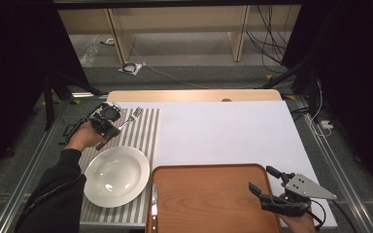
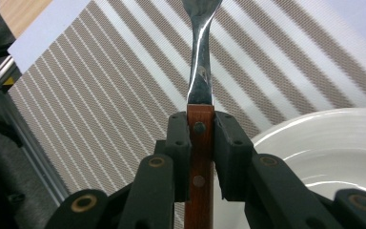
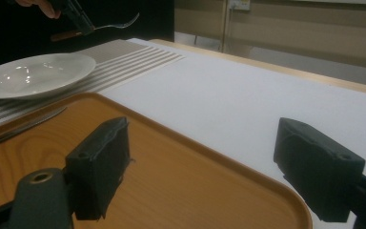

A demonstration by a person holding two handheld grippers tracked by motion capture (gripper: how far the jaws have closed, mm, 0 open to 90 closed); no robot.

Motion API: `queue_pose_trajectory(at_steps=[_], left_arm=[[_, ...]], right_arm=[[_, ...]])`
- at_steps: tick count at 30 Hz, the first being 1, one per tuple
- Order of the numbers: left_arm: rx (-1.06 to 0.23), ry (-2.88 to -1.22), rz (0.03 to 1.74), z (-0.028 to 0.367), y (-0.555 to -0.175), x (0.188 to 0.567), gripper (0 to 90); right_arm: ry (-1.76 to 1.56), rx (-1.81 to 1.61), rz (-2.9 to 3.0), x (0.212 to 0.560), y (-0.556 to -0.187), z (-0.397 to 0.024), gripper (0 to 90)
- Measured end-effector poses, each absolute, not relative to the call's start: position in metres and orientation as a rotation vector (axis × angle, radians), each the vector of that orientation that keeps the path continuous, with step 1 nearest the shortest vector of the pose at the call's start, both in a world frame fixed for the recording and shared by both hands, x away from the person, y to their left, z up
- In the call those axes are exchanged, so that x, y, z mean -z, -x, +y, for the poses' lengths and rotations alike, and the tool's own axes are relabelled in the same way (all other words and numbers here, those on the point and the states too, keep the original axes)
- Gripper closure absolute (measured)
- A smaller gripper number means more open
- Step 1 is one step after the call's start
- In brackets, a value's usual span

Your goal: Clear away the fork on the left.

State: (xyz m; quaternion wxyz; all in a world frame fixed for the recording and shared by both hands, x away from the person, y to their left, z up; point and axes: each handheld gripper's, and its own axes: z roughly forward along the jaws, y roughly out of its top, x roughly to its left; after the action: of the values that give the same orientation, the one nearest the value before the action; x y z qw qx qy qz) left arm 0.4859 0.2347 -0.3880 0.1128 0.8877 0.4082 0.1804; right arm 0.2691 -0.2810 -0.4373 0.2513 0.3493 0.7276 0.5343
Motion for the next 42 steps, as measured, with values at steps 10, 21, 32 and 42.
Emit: queue_pose_trajectory(at_steps=[10, 21, 32, 42], left_arm=[[-0.515, -2.551, 1.182, 0.216, -0.463, 0.377, 77.1], [-0.487, -2.503, 1.079, 0.187, -0.431, 0.363, 77.1], [-0.428, -2.535, 0.976, 0.158, -0.405, 0.371, 77.1], [-0.374, -2.499, 0.954, 0.148, -0.387, 0.379, 77.1]], right_arm=[[-0.951, -1.451, 1.980, 0.437, -0.269, -0.281, 20.5], [-0.956, -1.441, 1.988, 0.437, -0.268, -0.281, 20.5], [-0.953, -1.440, 1.989, 0.436, -0.268, -0.281, 20.5], [-0.951, -1.441, 1.989, 0.436, -0.268, -0.281, 20.5]])
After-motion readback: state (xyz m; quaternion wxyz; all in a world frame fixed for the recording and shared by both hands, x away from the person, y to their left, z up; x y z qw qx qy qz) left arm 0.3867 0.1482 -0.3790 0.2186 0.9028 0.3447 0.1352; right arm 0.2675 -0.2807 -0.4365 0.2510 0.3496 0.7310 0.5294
